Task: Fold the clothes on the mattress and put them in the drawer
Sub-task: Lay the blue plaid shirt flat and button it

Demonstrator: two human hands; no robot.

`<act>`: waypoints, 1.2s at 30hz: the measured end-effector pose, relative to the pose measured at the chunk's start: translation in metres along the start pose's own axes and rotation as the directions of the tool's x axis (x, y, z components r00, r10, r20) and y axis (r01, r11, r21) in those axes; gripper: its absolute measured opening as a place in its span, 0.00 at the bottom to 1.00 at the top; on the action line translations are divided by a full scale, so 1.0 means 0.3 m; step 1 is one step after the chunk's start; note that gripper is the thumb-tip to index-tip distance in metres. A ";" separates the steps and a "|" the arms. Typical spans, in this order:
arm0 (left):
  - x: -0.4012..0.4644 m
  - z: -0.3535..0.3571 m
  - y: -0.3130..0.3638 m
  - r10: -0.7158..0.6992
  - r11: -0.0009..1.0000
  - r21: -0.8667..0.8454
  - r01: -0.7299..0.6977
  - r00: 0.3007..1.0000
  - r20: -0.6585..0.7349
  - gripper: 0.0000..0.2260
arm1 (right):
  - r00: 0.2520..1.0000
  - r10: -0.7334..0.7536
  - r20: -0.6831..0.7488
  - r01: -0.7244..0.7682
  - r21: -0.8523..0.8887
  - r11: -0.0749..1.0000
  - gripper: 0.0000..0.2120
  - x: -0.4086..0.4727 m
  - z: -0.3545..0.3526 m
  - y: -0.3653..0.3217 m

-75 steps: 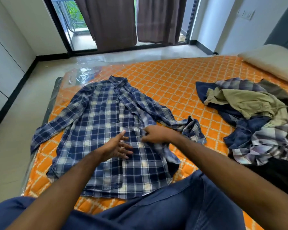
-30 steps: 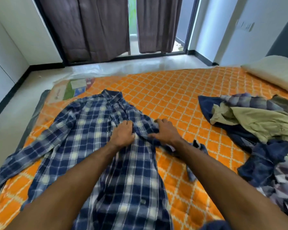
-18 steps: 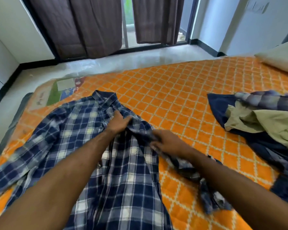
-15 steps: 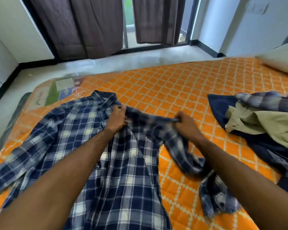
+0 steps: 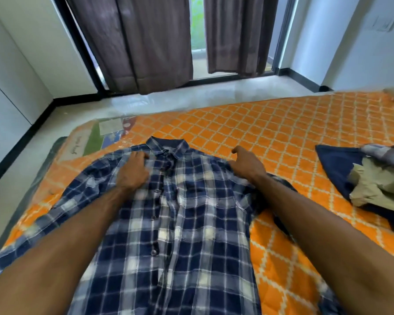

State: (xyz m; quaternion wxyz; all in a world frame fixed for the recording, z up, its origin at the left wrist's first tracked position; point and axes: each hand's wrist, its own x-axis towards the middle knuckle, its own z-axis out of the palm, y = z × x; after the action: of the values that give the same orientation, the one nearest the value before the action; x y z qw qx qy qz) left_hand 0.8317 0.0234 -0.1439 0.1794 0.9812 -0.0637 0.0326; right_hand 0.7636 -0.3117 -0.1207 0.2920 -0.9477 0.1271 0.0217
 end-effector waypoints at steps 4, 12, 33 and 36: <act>0.124 -0.038 -0.162 -0.140 0.989 0.035 0.141 0.989 -0.052 0.20 | 0.983 0.113 0.143 -0.134 0.144 0.980 0.07 0.123 0.078 -0.057; 0.292 -0.057 -0.322 -0.122 0.993 -0.007 0.122 0.991 -0.061 0.06 | 0.964 0.249 0.097 -0.266 0.280 0.922 0.08 0.226 0.205 -0.042; 0.318 0.102 -0.344 0.097 0.947 0.317 -0.051 0.987 -0.129 0.29 | 0.972 -0.139 -0.190 0.077 -0.304 0.950 0.30 0.429 0.353 -0.136; 0.300 0.062 -0.288 0.006 0.962 0.272 -0.009 1.000 0.012 0.27 | 0.988 -0.141 -0.062 0.115 -0.308 0.944 0.36 0.372 0.326 -0.163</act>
State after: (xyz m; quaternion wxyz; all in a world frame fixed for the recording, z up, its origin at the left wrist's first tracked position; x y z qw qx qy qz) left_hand 0.9334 0.0867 -0.1836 0.0427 0.9964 -0.0633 0.0361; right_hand 0.8872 -0.2436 -0.1879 0.1383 -0.9876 0.0724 -0.0177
